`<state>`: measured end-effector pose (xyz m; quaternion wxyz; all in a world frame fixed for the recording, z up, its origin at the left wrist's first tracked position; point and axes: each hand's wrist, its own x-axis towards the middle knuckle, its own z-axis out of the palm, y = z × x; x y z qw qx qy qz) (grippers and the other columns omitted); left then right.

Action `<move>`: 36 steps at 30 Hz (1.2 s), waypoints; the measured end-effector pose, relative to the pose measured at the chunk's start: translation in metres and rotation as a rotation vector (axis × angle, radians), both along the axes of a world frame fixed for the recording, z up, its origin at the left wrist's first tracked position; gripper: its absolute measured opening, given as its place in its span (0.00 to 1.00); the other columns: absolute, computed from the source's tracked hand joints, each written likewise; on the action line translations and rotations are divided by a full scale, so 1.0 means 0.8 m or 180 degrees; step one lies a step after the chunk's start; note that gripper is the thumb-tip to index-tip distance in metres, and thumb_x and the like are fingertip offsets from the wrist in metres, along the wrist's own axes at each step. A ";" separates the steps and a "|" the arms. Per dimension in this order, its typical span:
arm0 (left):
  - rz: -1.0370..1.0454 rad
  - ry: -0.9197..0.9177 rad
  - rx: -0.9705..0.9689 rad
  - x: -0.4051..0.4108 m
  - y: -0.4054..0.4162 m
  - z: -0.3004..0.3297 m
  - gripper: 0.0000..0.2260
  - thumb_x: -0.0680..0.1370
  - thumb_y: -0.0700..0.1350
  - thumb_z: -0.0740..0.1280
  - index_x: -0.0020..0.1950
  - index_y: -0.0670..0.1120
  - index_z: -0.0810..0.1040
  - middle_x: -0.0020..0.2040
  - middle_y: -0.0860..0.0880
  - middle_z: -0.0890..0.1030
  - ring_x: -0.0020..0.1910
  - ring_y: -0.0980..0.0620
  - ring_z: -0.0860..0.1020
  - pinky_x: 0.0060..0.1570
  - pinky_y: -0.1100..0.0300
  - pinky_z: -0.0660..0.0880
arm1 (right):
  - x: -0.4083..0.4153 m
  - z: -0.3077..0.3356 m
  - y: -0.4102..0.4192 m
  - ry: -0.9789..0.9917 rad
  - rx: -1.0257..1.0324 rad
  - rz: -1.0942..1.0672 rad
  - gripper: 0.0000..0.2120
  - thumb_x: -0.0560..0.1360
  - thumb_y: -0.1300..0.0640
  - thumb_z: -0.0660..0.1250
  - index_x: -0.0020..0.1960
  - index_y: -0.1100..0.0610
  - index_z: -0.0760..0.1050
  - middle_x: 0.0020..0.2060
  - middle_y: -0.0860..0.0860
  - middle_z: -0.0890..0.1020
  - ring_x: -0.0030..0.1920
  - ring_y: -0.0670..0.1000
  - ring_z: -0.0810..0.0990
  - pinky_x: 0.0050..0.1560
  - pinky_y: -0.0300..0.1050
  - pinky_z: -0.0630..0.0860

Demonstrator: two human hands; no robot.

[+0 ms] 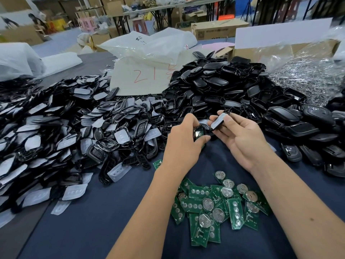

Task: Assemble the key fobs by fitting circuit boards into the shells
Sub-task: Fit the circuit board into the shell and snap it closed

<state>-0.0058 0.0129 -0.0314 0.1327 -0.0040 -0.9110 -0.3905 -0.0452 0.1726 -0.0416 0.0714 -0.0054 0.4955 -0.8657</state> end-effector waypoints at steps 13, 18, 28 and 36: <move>0.0532 -0.0652 0.2862 -0.007 -0.007 0.007 0.05 0.82 0.37 0.68 0.56 0.45 0.78 0.48 0.43 0.80 0.30 0.50 0.84 0.33 0.61 0.80 | 0.001 0.000 0.001 0.0173 0.0150 0.0461 0.16 0.78 0.57 0.67 0.63 0.61 0.81 0.56 0.56 0.86 0.58 0.53 0.83 0.62 0.48 0.82; 0.0646 -0.0692 0.2993 -0.009 -0.007 0.006 0.05 0.82 0.37 0.70 0.57 0.44 0.79 0.45 0.45 0.78 0.26 0.59 0.79 0.35 0.60 0.82 | 0.001 -0.002 0.002 0.0129 0.0157 0.0769 0.16 0.77 0.58 0.67 0.62 0.63 0.81 0.59 0.59 0.85 0.63 0.57 0.83 0.68 0.55 0.78; 0.0567 -0.0800 0.3244 -0.007 -0.011 0.011 0.16 0.78 0.29 0.69 0.61 0.45 0.80 0.53 0.39 0.80 0.29 0.56 0.81 0.40 0.57 0.84 | 0.003 0.000 0.000 0.0093 0.0223 0.0650 0.12 0.82 0.63 0.64 0.61 0.66 0.80 0.54 0.58 0.86 0.58 0.55 0.84 0.65 0.52 0.80; 0.0511 -0.0656 0.2974 -0.010 -0.014 0.000 0.15 0.78 0.32 0.72 0.59 0.49 0.81 0.46 0.43 0.79 0.30 0.55 0.83 0.42 0.57 0.84 | 0.003 -0.002 -0.001 0.0182 0.0505 0.0532 0.09 0.82 0.64 0.66 0.57 0.64 0.83 0.52 0.59 0.86 0.55 0.54 0.85 0.57 0.48 0.84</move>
